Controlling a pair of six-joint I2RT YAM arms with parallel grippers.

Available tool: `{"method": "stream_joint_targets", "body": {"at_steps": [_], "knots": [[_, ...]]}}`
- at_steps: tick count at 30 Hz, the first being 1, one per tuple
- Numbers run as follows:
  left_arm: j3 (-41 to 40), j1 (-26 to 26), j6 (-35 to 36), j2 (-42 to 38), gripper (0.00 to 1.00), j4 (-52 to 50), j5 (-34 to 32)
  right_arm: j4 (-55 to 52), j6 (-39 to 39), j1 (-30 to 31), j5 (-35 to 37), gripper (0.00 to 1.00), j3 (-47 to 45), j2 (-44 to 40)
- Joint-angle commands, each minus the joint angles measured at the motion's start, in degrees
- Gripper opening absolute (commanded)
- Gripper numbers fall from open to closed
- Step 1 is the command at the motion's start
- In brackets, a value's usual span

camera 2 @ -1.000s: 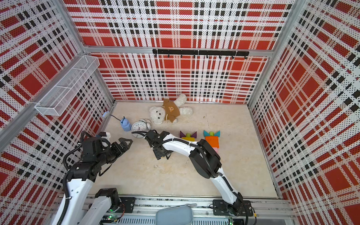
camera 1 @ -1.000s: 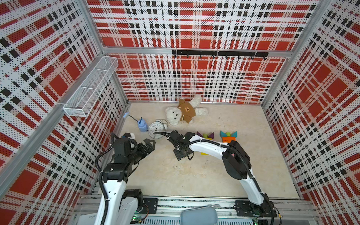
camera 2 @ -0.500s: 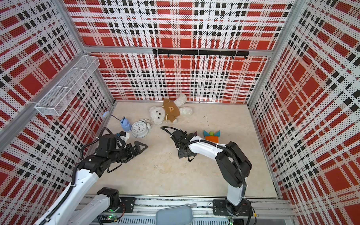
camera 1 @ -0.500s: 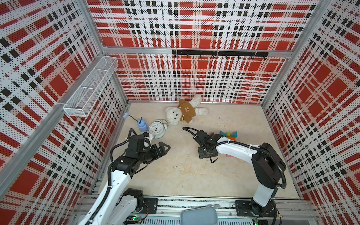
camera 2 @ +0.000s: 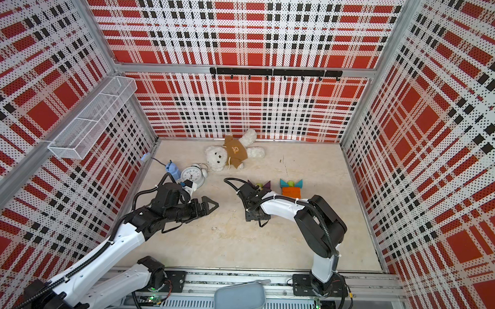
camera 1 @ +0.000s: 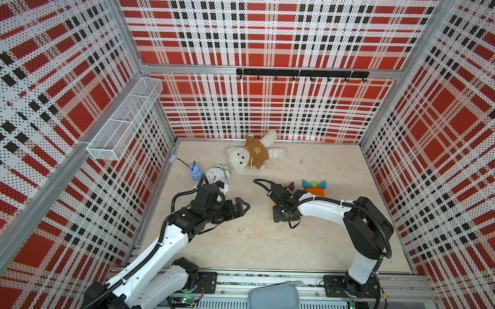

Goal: Assemble a carrot with building blocks
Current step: Assemble the building block at the center of the board.

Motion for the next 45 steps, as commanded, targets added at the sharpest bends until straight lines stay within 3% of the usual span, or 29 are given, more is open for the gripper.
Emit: {"method": "stream_joint_targets", "body": {"at_steps": [1, 11, 45], "knots": [[1.2, -0.3, -0.7, -0.5, 0.99, 1.5, -2.0, 2.6, 2.3, -0.2, -0.1, 0.64, -0.4, 0.8], [1.1, -0.3, -0.1, -0.5, 0.99, 1.4, -2.4, 2.2, 5.7, -0.1, -0.1, 0.65, -1.8, 0.6], [-0.2, -0.2, 0.7, -0.1, 0.99, 1.4, -2.6, 2.2, 6.2, -1.3, -0.1, 0.65, 0.7, 3.5]]}}
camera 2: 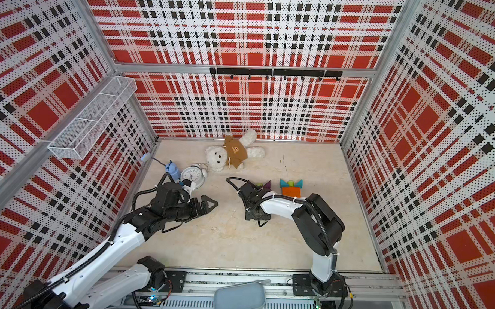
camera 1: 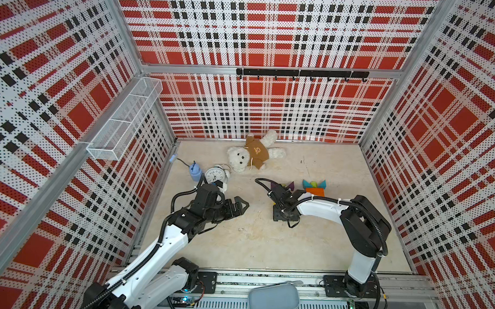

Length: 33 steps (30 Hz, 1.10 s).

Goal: Assemble a carrot with building blocks
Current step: Assemble the building block at the center of the board.

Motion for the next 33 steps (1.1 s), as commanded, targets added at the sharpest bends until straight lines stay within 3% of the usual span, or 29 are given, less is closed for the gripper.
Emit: {"method": "stream_joint_targets", "body": {"at_steps": [1, 24, 33], "knots": [[-0.2, -0.2, 0.9, 0.2, 0.99, 1.1, -0.4, 1.4, 1.9, -0.4, 0.2, 0.65, 0.7, 1.8], [-0.6, 0.0, 1.1, 0.1, 1.0, 1.0, 0.0, 1.3, 2.1, -0.3, 0.1, 0.66, 1.7, 2.5], [1.2, 0.4, 2.1, -0.9, 1.0, -1.0, -1.0, 1.5, 0.9, -0.4, -1.4, 0.86, 0.5, -2.5]]}}
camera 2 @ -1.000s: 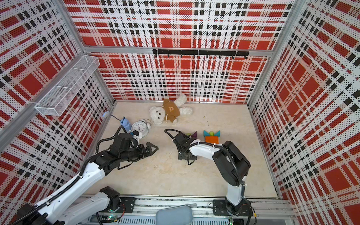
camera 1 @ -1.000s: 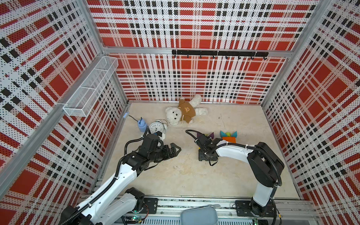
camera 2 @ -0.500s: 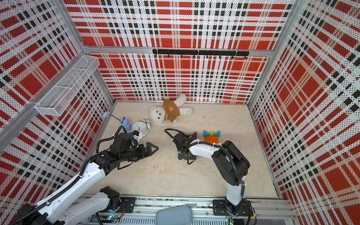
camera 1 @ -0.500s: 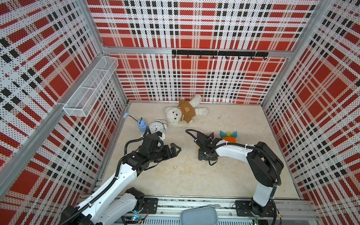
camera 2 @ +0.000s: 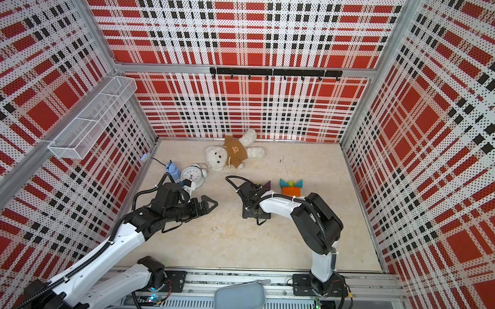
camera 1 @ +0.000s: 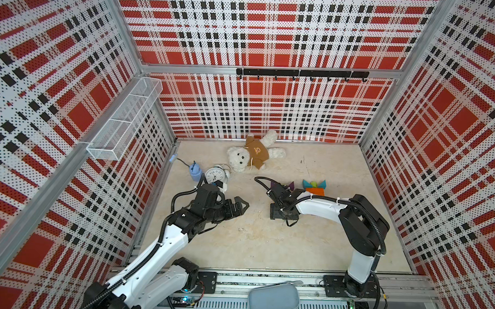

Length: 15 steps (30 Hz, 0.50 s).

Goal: Assemble a carrot with building blocks
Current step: Assemble the building block at the center of the board.

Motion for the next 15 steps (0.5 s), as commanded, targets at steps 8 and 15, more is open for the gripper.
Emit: {"method": "stream_joint_targets", "body": {"at_steps": [8, 15], "knots": [[4.7, 3.2, 3.7, -4.0, 0.99, -5.7, -2.3, -2.7, -2.8, -0.4, -0.6, 1.0, -0.5, -10.8], [8.5, 3.9, 6.3, -7.4, 0.99, -9.9, -6.8, -6.9, -10.0, -0.3, 4.4, 1.0, 0.8, -23.6]]}}
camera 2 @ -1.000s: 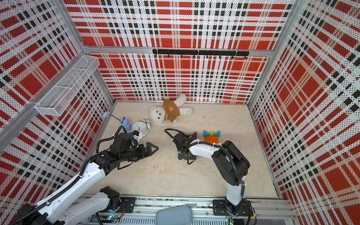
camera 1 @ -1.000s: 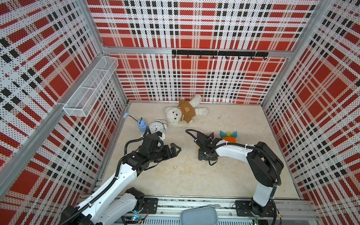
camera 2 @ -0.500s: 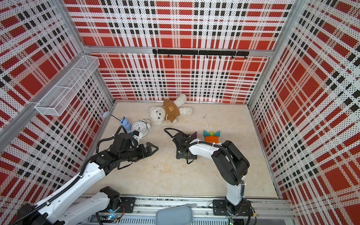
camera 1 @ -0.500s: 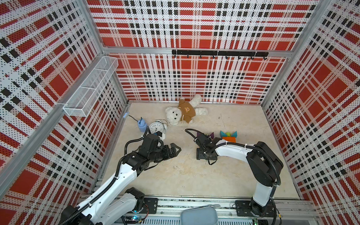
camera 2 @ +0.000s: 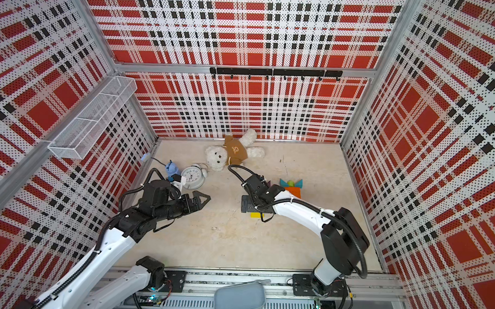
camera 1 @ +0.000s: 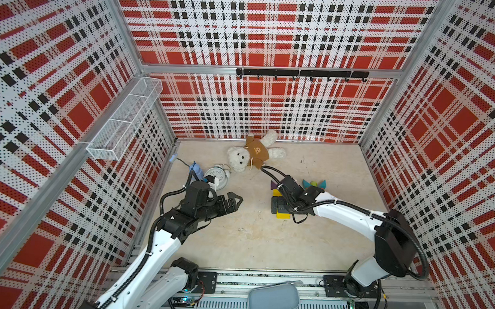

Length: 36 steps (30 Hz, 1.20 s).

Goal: Assemble a carrot with building blocks
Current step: Reset both arms

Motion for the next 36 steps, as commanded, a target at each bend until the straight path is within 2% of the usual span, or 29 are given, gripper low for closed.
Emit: {"method": "stream_joint_targets", "body": {"at_steps": [1, 3, 6, 8, 10, 11, 13, 14, 16, 17, 19, 21, 23, 26, 29, 30, 31, 33, 34, 36], "knots": [[4.5, -0.6, 3.5, -2.4, 1.0, -4.3, -6.7, -2.1, -7.1, -0.3, 5.9, 1.0, 1.7, -8.9], [7.2, -2.6, 5.0, -3.3, 1.0, -5.4, -15.3, -0.6, -11.6, -0.7, 9.1, 1.0, 2.8, -14.3], [8.6, -6.9, 4.4, -4.4, 1.0, -5.8, -35.2, 8.2, -21.5, -0.8, 13.7, 1.0, 1.3, -21.6], [5.2, -9.4, 6.6, -6.0, 0.99, -0.2, -45.6, 19.7, -24.8, -0.8, 19.9, 1.0, -6.5, -25.4], [-2.6, -10.9, 13.8, -8.7, 1.0, 12.6, -52.3, 34.6, -30.5, -0.9, 28.4, 1.0, -16.0, -27.8], [-8.4, -10.9, 20.4, -10.3, 1.0, 22.2, -52.9, 45.7, -36.3, -1.4, 31.4, 1.0, -21.5, -28.3], [-19.5, -10.8, 30.8, -12.7, 0.99, 40.9, -55.4, 60.9, -48.5, -3.5, 29.4, 1.0, -29.5, -28.9], [-25.7, -10.4, 37.2, -13.1, 1.0, 51.8, -56.9, 66.7, -51.6, -6.0, 27.9, 1.0, -33.0, -29.1], [-34.9, -8.9, 44.6, -11.7, 0.99, 70.6, -59.4, 63.9, -48.2, -12.7, 24.4, 1.0, -35.4, -29.8], [-37.2, -7.3, 46.3, -10.3, 0.99, 75.0, -60.2, 59.3, -45.1, -17.7, 20.1, 1.0, -35.5, -29.9], [-37.7, -2.1, 47.9, -6.8, 0.99, 73.1, -56.4, 57.5, -43.7, -25.1, 12.5, 1.0, -37.4, -29.8], [-37.8, 6.4, 43.7, -1.5, 1.0, 73.4, -48.9, 64.7, -46.7, -29.8, 8.9, 1.0, -42.2, -28.9], [-39.0, 13.7, 39.8, 6.9, 0.99, 80.5, -42.6, 73.6, -49.7, -32.9, 6.5, 1.0, -46.6, -26.6], [-39.5, 19.1, 36.1, 21.2, 1.0, 97.1, -35.9, 80.5, -48.8, -37.7, 1.6, 1.0, -49.3, -20.7], [-36.6, 22.3, 31.4, 35.4, 1.0, 106.5, -32.2, 89.9, -46.9, -40.9, -2.9, 1.0, -50.6, -13.6], [-35.7, 23.8, 31.0, 40.6, 0.99, 112.6, -27.9, 91.4, -47.5, -40.9, -3.2, 1.0, -50.3, -12.2], [-34.8, 23.9, 32.1, 42.8, 1.0, 113.4, -25.1, 92.4, -47.9, -41.1, -3.1, 1.0, -49.6, -10.7], [-32.1, 20.3, 36.6, 41.2, 0.99, 104.6, -27.0, 87.3, -46.6, -41.3, -1.9, 1.0, -46.0, -9.4], [-31.0, 19.5, 37.9, 42.1, 1.0, 104.5, -25.7, 84.7, -46.2, -41.7, -2.5, 1.0, -44.6, -8.9], [-30.1, 19.8, 38.3, 44.5, 0.99, 107.3, -23.2, 87.4, -44.2, -41.9, -2.5, 0.99, -44.6, -7.2]]}}
